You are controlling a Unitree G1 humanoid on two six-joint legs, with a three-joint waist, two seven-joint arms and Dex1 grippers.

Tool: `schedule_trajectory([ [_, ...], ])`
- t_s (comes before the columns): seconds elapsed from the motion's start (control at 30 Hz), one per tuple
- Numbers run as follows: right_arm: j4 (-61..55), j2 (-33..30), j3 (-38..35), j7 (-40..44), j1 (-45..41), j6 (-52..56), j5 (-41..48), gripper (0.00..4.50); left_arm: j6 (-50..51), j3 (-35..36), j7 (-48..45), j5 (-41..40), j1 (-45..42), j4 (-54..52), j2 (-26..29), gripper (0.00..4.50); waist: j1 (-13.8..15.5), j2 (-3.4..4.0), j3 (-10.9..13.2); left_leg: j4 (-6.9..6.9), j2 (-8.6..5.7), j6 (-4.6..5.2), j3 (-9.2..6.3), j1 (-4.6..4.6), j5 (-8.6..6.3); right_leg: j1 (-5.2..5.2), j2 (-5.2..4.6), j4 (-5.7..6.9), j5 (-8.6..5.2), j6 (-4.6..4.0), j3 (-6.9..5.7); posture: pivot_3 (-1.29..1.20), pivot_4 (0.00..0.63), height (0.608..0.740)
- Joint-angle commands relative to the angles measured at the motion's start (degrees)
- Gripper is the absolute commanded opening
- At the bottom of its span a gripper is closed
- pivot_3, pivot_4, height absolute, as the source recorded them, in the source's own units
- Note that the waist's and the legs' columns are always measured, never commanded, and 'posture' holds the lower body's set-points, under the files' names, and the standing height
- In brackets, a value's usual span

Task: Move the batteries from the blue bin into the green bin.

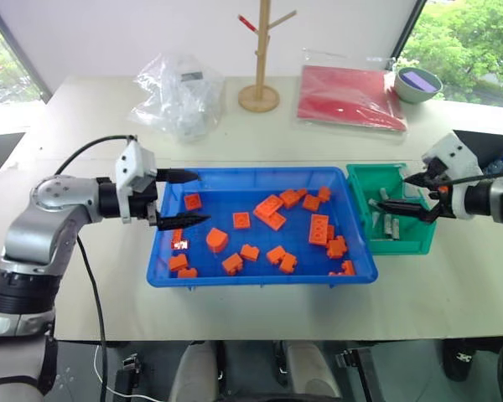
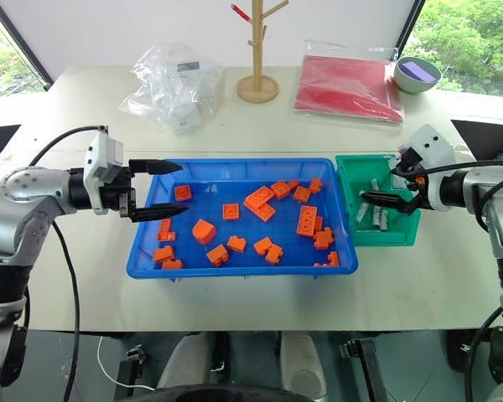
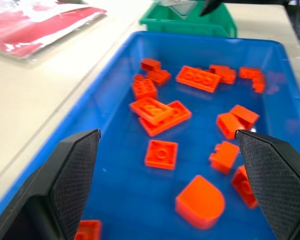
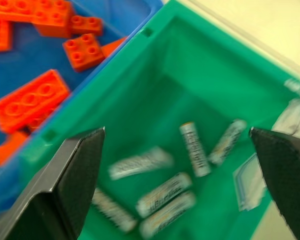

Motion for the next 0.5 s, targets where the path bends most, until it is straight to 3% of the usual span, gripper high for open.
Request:
schedule_trajectory([
  [0.03, 1.18, -4.15, -7.36, 10.1, 4.17, -12.03, 3.91, 4.44, 1.2, 3.84, -0.19, -1.7, -1.27, 1.6, 1.37, 4.5, 0.28, 0.0, 0.0, 0.0, -0.01, 0.0, 0.02, -0.01, 0.0, 0.01, 0.01, 0.0, 0.01, 0.04, -0.01, 0.0, 0.15, 0.736],
  [0.13, 5.33, -6.58, -10.0, 14.41, 5.78, -16.97, 5.37, 4.44, 2.26, 5.19, -0.64, -2.38, -1.24, 2.38, 2.44, 4.5, 0.21, 0.0, 0.01, -0.01, -0.02, 0.01, 0.04, -0.04, 0.0, 0.03, 0.01, -0.01, 0.07, 0.21, -0.04, 0.0, 0.15, 0.736],
  [0.3, 26.19, -14.57, -11.68, 25.24, 5.3, -30.91, 4.0, 4.44, -1.33, 7.8, -4.14, 0.38, -0.33, 10.79, 7.42, 4.5, 0.03, 0.0, 0.01, 0.0, -0.01, 0.0, 0.15, 0.06, 0.0, 0.08, -0.02, -0.03, -0.04, 0.02, -0.02, 0.0, 0.15, 0.736],
  [0.5, 39.29, -15.34, -7.92, 28.28, -0.1, -35.85, 1.94, 4.44, -2.65, 7.93, -7.25, 1.55, -2.88, 15.62, 9.75, 4.5, -0.24, 0.0, 0.01, 0.0, 0.02, 0.0, 0.19, 0.11, 0.0, 0.09, -0.04, -0.02, -0.05, -0.01, 0.0, 0.0, 0.15, 0.736],
])
